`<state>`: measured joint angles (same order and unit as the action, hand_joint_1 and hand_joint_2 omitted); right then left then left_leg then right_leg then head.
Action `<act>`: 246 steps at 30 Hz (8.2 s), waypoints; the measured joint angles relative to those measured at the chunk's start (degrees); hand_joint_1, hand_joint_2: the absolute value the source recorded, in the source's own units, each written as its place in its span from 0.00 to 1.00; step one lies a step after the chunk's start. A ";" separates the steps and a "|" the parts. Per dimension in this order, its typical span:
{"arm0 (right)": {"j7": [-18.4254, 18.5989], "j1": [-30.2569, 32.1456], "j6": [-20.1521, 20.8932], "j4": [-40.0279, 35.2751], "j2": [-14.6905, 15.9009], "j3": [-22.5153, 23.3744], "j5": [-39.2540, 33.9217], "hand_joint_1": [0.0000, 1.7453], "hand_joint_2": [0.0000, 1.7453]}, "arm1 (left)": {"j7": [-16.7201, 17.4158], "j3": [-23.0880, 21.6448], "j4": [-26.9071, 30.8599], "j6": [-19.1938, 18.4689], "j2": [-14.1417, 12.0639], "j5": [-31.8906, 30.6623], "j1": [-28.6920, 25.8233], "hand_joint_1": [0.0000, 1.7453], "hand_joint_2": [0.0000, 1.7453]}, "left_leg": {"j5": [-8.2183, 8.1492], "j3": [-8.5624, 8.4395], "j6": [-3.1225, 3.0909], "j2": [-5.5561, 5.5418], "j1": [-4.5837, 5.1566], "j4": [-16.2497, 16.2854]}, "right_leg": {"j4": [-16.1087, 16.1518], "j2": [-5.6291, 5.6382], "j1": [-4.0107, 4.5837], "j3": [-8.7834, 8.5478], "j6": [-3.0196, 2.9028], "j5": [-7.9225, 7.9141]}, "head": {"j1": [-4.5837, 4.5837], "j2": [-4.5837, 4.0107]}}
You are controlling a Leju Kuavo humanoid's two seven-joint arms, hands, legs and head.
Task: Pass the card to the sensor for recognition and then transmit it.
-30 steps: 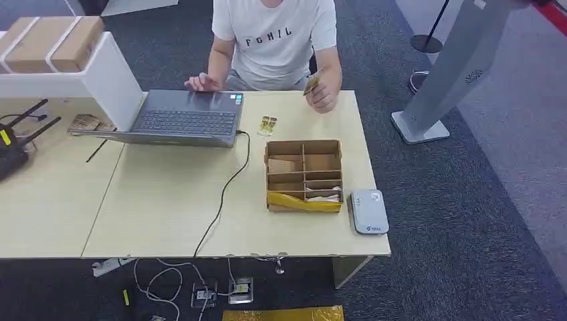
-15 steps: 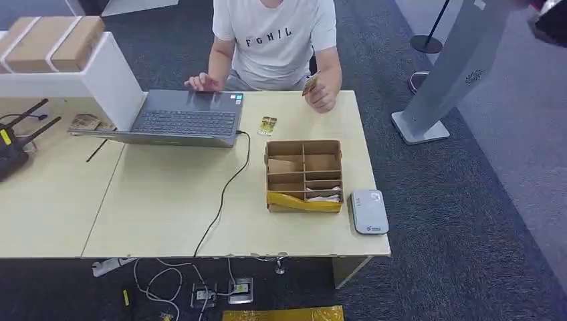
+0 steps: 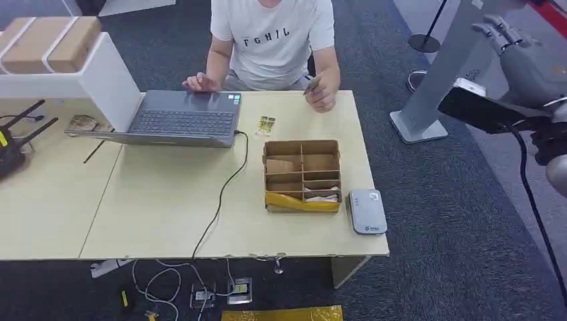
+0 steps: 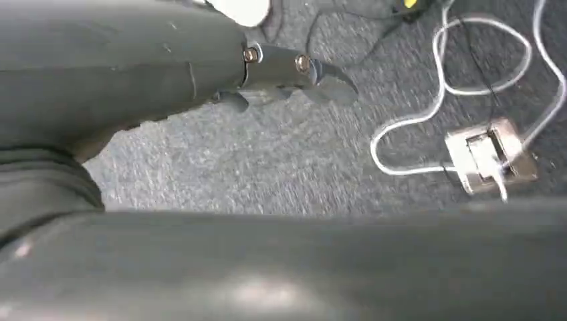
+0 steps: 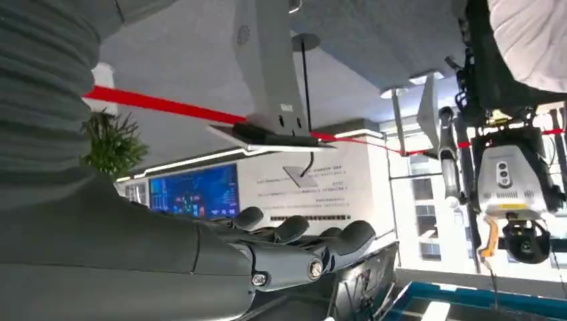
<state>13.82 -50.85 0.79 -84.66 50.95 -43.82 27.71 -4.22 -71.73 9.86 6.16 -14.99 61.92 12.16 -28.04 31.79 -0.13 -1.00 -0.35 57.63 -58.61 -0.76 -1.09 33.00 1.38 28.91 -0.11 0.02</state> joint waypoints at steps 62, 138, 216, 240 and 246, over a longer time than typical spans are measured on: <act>-10.93 11.65 -7.32 18.82 -14.23 5.55 -3.58 1.00 1.00 | -8.42 4.07 0.13 -0.52 1.11 5.81 -3.63 0.00 0.00 | -0.05 -0.01 0.07 0.16 -0.01 -0.01 | 0.00 0.24 0.01 0.07 0.00 0.00 | 0.00 0.00; -15.76 20.24 -13.93 36.72 -25.92 -3.43 -16.02 1.00 1.00 | -6.16 4.15 0.13 1.42 0.55 7.43 -4.24 0.00 0.00 | -0.08 -0.18 0.13 0.35 -0.03 0.00 | -0.01 0.46 0.02 -0.02 -0.06 -0.04 | 0.02 0.00; 3.43 22.26 -4.97 2.00 -24.59 6.60 3.78 0.00 1.00 | -4.35 3.76 -0.02 1.53 2.69 7.74 -4.51 0.00 0.00 | -0.23 -0.20 0.27 0.61 -0.07 -0.01 | -0.02 0.75 0.06 0.14 -0.12 0.01 | 0.00 0.00; 2.79 30.50 -12.94 1.88 -25.66 -1.75 14.30 0.00 1.00 | -4.57 3.93 -0.02 3.74 3.08 8.15 -4.32 0.00 0.00 | -0.25 -0.14 0.28 0.59 -0.09 -0.03 | -0.04 0.72 0.07 0.13 -0.19 0.06 | 0.02 0.00; 2.82 30.18 -13.75 3.35 -27.43 -2.97 13.38 0.00 1.00 | -4.37 3.91 -0.02 3.61 3.08 8.04 -4.29 0.00 0.00 | -0.26 -0.15 0.28 0.59 -0.09 -0.03 | -0.04 0.72 0.08 0.13 -0.19 0.06 | 0.00 0.00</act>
<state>16.63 -20.67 -12.96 -81.31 23.52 -46.79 41.09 -8.59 -67.82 9.84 9.77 -11.91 69.96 7.87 -28.30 31.65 0.15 -0.41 -0.44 57.59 -58.65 -0.04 -1.01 33.13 1.19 28.97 -0.11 0.02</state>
